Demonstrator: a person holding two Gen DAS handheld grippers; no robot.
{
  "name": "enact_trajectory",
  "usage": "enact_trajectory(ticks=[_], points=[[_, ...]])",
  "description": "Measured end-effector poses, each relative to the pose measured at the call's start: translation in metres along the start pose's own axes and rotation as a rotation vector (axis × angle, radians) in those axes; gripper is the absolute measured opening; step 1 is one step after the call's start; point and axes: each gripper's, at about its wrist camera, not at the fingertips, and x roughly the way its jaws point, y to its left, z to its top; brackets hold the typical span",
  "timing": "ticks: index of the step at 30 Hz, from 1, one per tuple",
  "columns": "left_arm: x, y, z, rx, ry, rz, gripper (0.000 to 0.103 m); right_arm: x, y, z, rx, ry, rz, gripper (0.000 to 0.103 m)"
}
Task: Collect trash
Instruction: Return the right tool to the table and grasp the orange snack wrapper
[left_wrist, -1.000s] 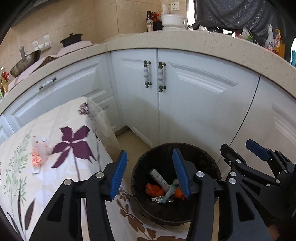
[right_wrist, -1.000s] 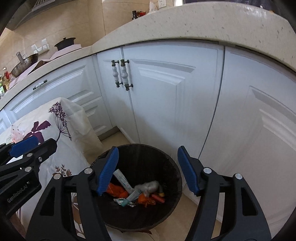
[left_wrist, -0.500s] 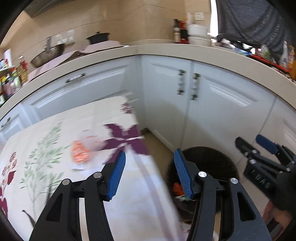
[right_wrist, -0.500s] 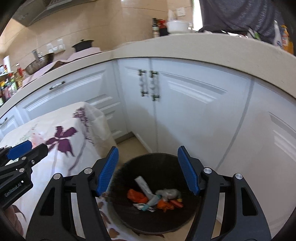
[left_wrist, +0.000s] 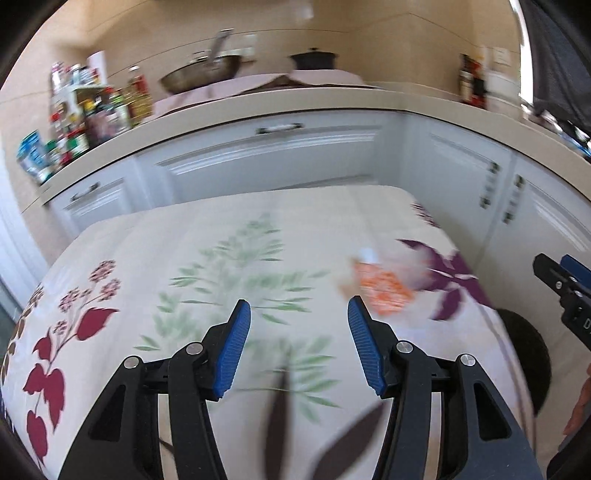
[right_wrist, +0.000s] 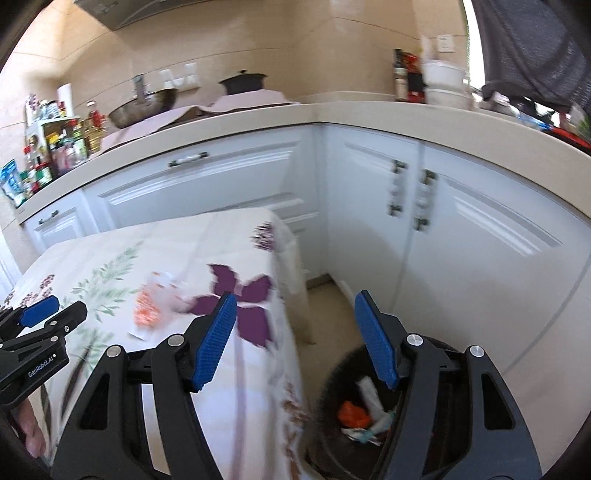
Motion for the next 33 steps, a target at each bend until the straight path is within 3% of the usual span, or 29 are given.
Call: enact_trajectory(ticks=[11, 23, 25, 29, 33], points=[[0.007, 0.074, 0.008, -0.109, -0.038, 0.095, 0.058, 0.041, 0.067, 0.014, -0.075, 0.058, 0.086, 0.065], [0.023, 0.109, 0.002, -0.17, 0.0, 0.11, 0.06, 0.081, 0.095, 0.008, -0.118, 0.193, 0.089, 0.064], [0.024, 0.11, 0.0, -0.174, 0.003, 0.107, 0.06, 0.084, 0.095, 0.007, -0.119, 0.213, 0.093, 0.05], [0.026, 0.109, -0.001, -0.172, 0.008, 0.097, 0.06, 0.086, 0.096, 0.003, -0.125, 0.248, 0.121, 0.032], [0.027, 0.106, -0.003, -0.169, 0.014, 0.09, 0.06, 0.083, 0.097, 0.001, -0.129, 0.244, 0.138, 0.022]])
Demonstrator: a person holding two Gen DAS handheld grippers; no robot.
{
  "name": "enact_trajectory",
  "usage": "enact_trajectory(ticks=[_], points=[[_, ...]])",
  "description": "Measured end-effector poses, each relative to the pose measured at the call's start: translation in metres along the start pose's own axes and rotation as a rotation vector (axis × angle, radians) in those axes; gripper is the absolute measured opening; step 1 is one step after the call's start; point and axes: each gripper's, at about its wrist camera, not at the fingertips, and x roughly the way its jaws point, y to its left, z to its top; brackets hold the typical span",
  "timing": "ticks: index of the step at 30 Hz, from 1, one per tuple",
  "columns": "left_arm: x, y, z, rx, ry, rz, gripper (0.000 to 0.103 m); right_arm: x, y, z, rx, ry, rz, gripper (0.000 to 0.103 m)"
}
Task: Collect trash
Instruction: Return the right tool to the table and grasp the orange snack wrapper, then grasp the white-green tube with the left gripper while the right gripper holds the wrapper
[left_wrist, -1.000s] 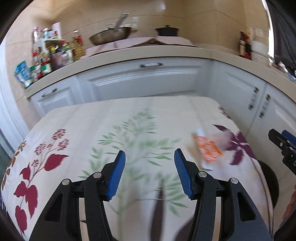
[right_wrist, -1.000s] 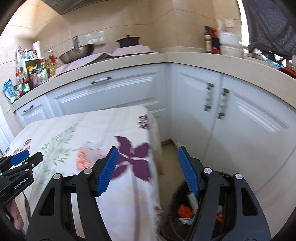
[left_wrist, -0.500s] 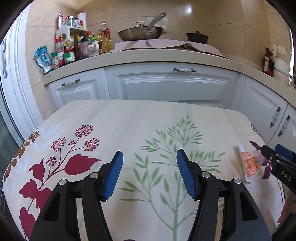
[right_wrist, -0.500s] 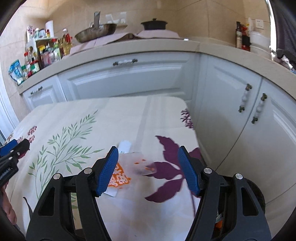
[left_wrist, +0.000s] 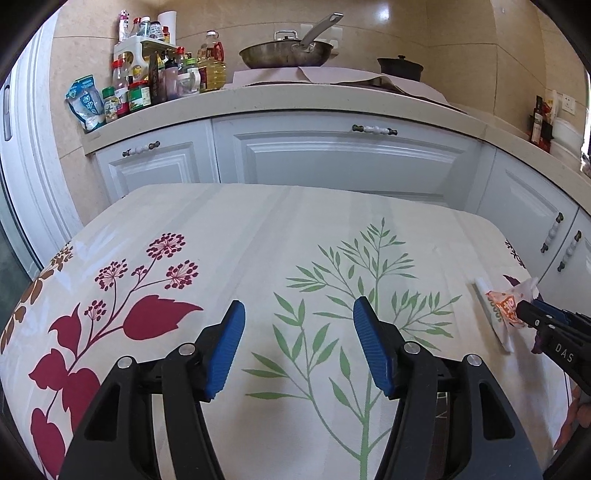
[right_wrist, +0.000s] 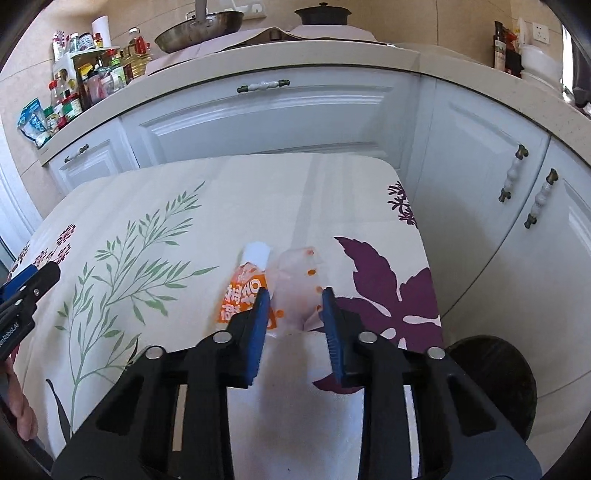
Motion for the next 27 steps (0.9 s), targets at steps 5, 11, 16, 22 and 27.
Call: enact_trajectory(ticks=[5, 11, 16, 22, 27], points=[[-0.001, -0.007, -0.003, 0.013, 0.0, -0.009, 0.06, -0.003, 0.001, -0.002, -0.007, -0.003, 0.014, 0.007], [-0.002, -0.016, -0.005, 0.025, 0.008, -0.024, 0.06, -0.011, -0.002, -0.004, 0.003, -0.026, 0.013, 0.006], [-0.005, -0.03, -0.006, 0.042, 0.007, -0.047, 0.06, -0.024, -0.009, -0.004, 0.009, -0.058, 0.001, 0.006], [-0.01, -0.055, -0.009, 0.081, 0.005, -0.086, 0.06, -0.038, -0.027, -0.009, 0.021, -0.082, -0.036, 0.006], [-0.013, -0.081, -0.013, 0.114, 0.012, -0.117, 0.06, -0.049, -0.046, -0.016, 0.039, -0.096, -0.064, 0.006]])
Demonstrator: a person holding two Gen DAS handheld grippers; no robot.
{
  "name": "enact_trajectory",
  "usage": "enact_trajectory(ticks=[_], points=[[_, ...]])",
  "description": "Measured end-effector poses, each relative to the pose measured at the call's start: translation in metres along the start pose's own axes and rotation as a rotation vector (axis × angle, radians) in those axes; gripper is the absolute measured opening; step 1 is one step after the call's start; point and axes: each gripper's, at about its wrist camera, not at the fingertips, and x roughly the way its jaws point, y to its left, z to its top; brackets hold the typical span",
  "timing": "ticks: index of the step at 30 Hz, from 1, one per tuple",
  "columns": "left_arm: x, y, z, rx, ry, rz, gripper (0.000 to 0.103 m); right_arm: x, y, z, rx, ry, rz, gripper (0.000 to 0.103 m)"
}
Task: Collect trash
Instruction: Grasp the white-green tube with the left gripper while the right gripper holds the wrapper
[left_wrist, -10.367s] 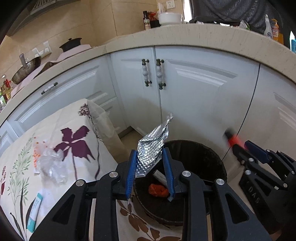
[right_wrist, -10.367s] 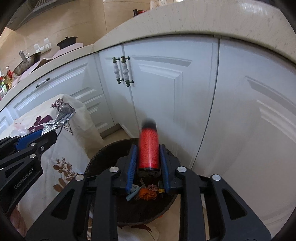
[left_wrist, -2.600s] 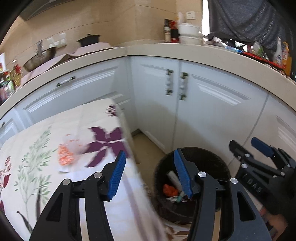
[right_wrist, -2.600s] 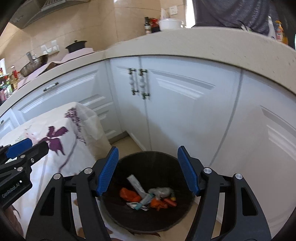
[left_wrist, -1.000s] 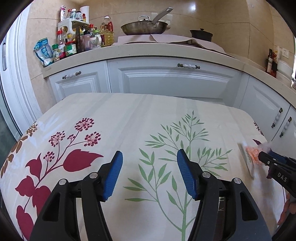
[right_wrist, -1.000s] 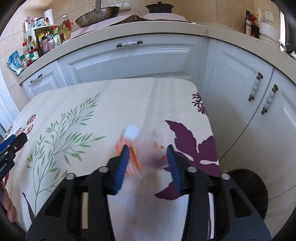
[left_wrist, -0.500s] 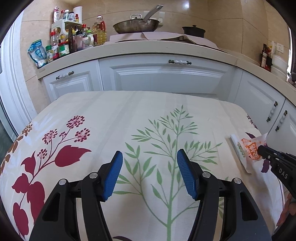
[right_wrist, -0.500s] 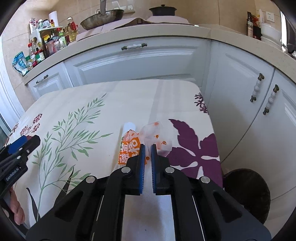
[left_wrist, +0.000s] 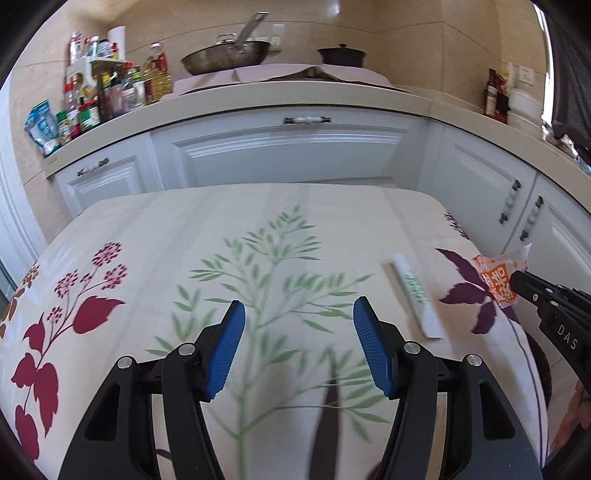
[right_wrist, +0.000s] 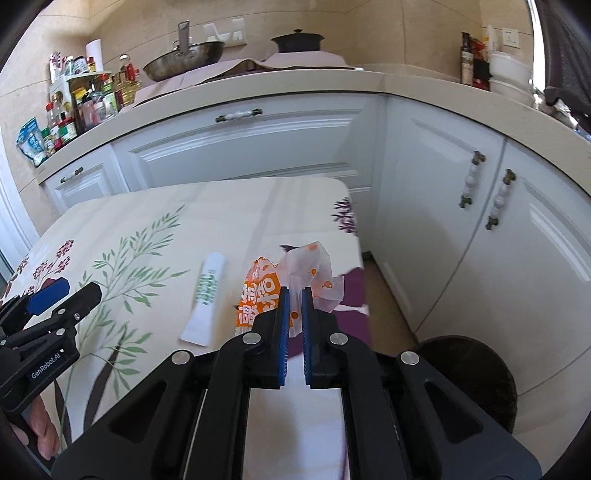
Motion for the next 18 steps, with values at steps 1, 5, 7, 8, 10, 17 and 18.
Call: enact_trajectory(ticks=[1, 5, 7, 8, 10, 17, 18], points=[[0.0, -0.004, 0.0, 0.005, 0.001, -0.005, 0.06, -0.001, -0.003, -0.001, 0.004, -0.003, -0.003, 0.006], [0.005, -0.029, 0.001, 0.038, 0.012, -0.028, 0.06, -0.008, -0.019, -0.006, 0.025, -0.014, -0.017, 0.006], [0.007, -0.04, 0.001, 0.054, 0.017, -0.032, 0.06, -0.012, -0.029, -0.009, 0.038, -0.019, -0.024, 0.006], [0.009, -0.046, 0.001, 0.061, 0.021, -0.035, 0.06, -0.014, -0.035, -0.01, 0.046, -0.022, -0.028, 0.006], [0.011, -0.054, 0.001, 0.071, 0.028, -0.038, 0.06, -0.018, -0.046, -0.014, 0.06, -0.026, -0.036, 0.006], [0.024, -0.083, 0.003, 0.108, 0.062, -0.025, 0.06, -0.028, -0.088, -0.028, 0.118, -0.034, -0.067, 0.006], [0.028, -0.086, 0.003, 0.11, 0.074, -0.023, 0.06, -0.028, -0.092, -0.029, 0.123, -0.034, -0.068, 0.006]])
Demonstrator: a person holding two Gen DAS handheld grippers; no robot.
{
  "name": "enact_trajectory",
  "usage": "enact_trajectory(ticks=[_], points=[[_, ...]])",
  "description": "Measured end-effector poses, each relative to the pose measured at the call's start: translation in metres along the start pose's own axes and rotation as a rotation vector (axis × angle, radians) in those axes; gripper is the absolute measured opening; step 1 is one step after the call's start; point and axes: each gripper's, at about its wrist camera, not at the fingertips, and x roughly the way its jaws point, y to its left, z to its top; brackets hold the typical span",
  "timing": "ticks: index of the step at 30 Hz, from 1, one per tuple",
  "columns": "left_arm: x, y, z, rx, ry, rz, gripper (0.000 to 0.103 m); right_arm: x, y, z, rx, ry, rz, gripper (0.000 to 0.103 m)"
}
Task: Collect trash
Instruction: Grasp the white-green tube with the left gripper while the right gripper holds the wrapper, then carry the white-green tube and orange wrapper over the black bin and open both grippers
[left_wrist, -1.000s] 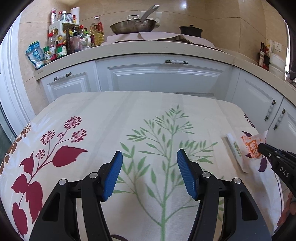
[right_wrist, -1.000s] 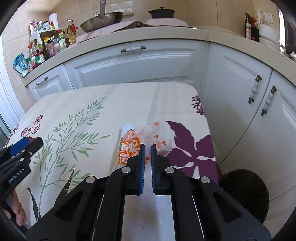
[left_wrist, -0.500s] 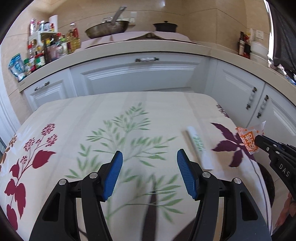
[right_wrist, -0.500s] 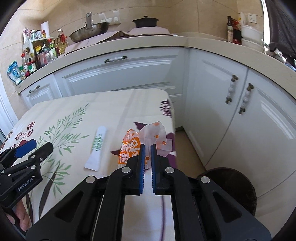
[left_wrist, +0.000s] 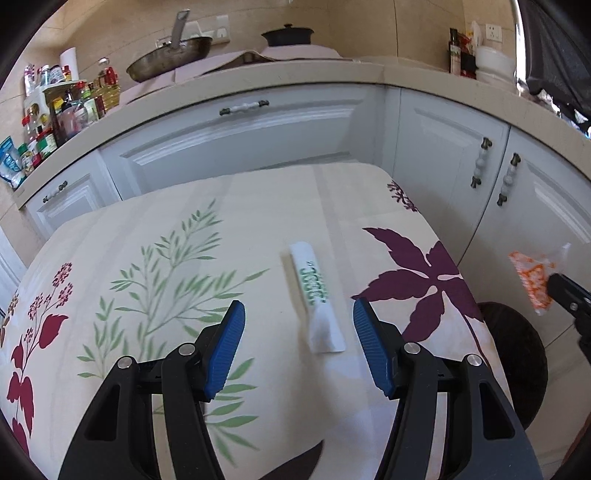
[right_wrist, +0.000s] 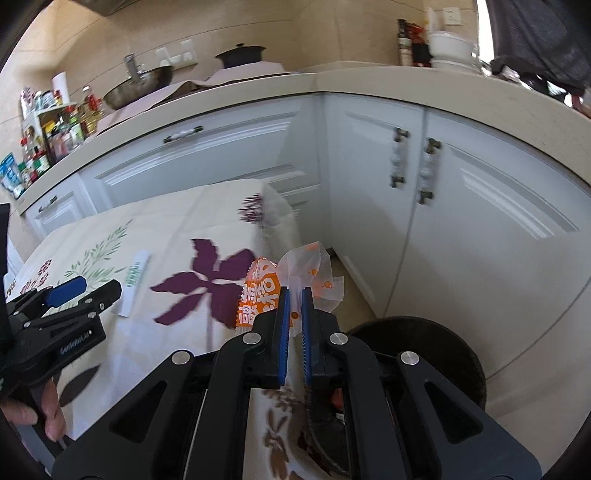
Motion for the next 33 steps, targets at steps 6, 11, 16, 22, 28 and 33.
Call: enact_trajectory(ticks=[6, 11, 16, 22, 28, 33], points=[[0.014, -0.007, 0.002, 0.001, 0.054, -0.003, 0.054, 0.001, -0.027, -0.008, 0.036, 0.005, -0.01, 0.006], [0.02, -0.01, 0.001, 0.012, 0.088, -0.028, 0.019, 0.004, -0.036, -0.013, 0.054, 0.012, -0.009, 0.006], [0.019, -0.009, 0.001, 0.002, 0.082, -0.036, 0.018, 0.005, -0.041, -0.016, 0.062, 0.013, -0.011, 0.006], [0.006, -0.012, -0.001, 0.015, 0.028, -0.037, 0.018, 0.003, -0.04, -0.016, 0.058, 0.006, -0.013, 0.006], [-0.008, -0.018, -0.003, 0.042, -0.018, -0.046, 0.018, -0.004, -0.038, -0.014, 0.046, -0.007, -0.016, 0.006], [-0.023, -0.024, 0.0, 0.056, -0.058, -0.066, 0.018, -0.014, -0.038, -0.014, 0.038, -0.021, -0.026, 0.006]])
